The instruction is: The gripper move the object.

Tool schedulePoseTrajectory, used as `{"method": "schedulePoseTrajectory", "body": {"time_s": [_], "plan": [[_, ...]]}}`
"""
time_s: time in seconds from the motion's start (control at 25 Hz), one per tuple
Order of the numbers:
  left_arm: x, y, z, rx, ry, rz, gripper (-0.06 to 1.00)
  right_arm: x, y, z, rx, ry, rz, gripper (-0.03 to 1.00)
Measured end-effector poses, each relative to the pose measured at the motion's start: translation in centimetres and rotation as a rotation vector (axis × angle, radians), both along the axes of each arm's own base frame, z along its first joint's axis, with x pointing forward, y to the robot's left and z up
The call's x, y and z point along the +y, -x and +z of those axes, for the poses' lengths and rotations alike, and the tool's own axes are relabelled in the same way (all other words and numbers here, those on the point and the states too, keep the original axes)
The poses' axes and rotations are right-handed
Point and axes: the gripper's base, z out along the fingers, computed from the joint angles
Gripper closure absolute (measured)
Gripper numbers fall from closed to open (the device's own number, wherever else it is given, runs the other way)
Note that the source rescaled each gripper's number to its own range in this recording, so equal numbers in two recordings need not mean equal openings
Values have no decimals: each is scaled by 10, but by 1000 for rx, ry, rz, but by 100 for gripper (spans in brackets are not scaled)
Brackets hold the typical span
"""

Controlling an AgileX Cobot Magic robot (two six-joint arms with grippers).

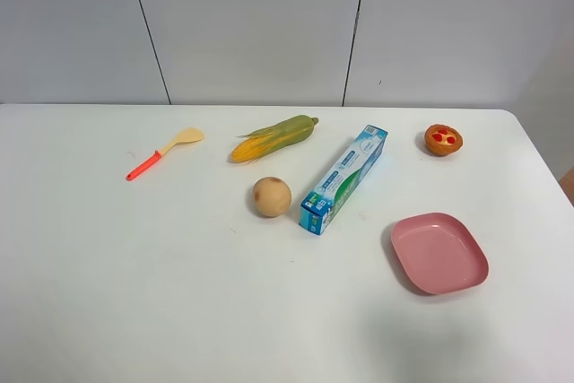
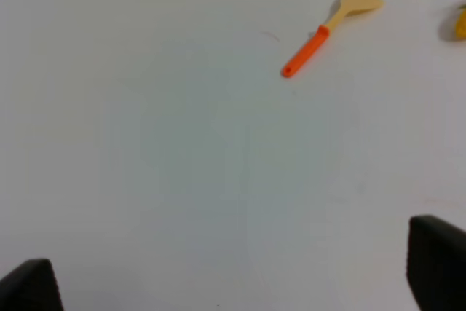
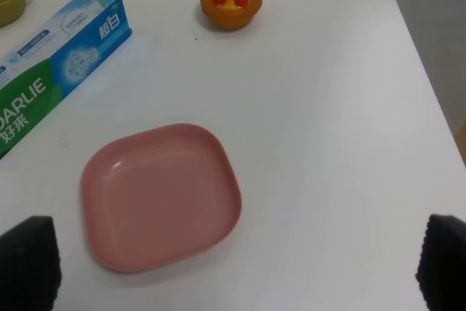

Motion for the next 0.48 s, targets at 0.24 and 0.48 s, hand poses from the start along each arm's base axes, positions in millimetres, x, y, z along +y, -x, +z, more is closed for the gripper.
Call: {"method": "schedulePoseTrajectory", "body": {"time_s": [0.24, 0.48], "plan": [[0, 14, -9, -61, -10, 0, -5, 0, 0, 0, 0, 0, 0, -3], [0, 15, -10, -67, -12, 1, -5, 0, 0, 0, 0, 0, 0, -3]]}}
